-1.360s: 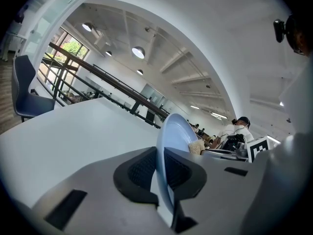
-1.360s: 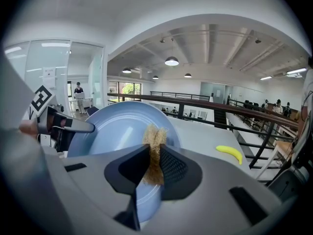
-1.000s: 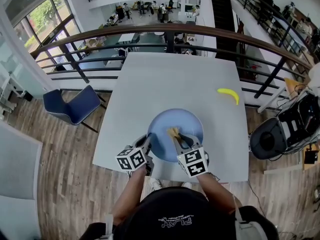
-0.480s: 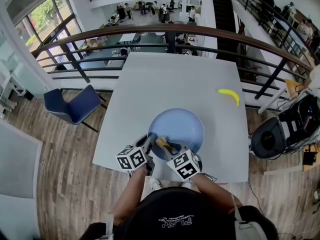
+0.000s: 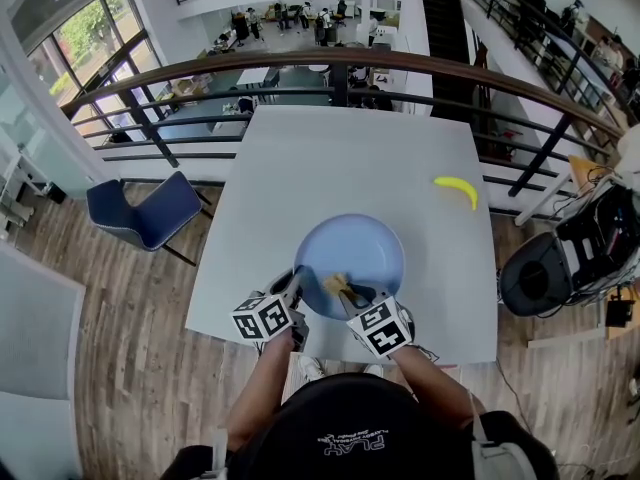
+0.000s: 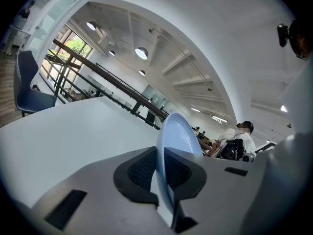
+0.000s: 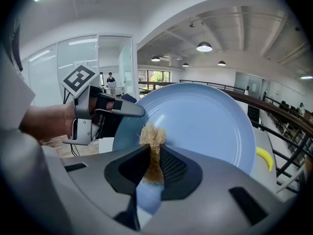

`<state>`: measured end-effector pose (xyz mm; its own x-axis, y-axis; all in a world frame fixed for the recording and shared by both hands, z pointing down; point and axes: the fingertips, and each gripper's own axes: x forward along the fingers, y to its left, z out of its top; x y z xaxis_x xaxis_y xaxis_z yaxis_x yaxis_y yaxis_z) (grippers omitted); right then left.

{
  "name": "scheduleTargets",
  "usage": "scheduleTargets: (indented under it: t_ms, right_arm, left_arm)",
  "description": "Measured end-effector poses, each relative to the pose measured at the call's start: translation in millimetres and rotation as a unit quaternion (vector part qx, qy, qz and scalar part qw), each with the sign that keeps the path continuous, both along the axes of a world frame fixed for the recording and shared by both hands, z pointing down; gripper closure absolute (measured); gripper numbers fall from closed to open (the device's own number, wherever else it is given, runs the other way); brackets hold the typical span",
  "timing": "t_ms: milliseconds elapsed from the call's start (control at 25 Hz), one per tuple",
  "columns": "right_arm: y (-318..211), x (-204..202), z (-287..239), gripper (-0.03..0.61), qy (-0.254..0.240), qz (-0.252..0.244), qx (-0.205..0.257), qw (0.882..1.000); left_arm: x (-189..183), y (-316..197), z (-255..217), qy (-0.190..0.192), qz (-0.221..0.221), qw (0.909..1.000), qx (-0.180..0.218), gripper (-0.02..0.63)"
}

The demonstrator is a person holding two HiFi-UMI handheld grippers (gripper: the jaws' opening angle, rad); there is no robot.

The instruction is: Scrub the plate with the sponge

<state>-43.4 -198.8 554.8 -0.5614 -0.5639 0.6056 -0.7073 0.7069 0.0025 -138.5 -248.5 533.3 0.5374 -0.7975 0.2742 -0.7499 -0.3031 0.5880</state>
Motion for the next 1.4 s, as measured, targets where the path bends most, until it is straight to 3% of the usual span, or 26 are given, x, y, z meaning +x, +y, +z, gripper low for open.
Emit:
scheduleTargets:
  t_ms: [560,1120,1400]
  right_arm:
    - [3,48,18,0.509,0.013,0.063,-0.002,0.998]
    - [-43,99,7,0.509,0.002,0.155,0.042,0.987]
    - [-49,103,5,0.509,-0.001,0.169,0.054,0.984]
  left_arm:
    - [-5,14,5,-0.005,-0.002,1.0000,0.001,0.577]
    - [0,5,6,-0.004,0.001,1.0000,-0.004,0.577]
    - [-1,4,12,0.005,0.004,0.9999,-0.011,0.575]
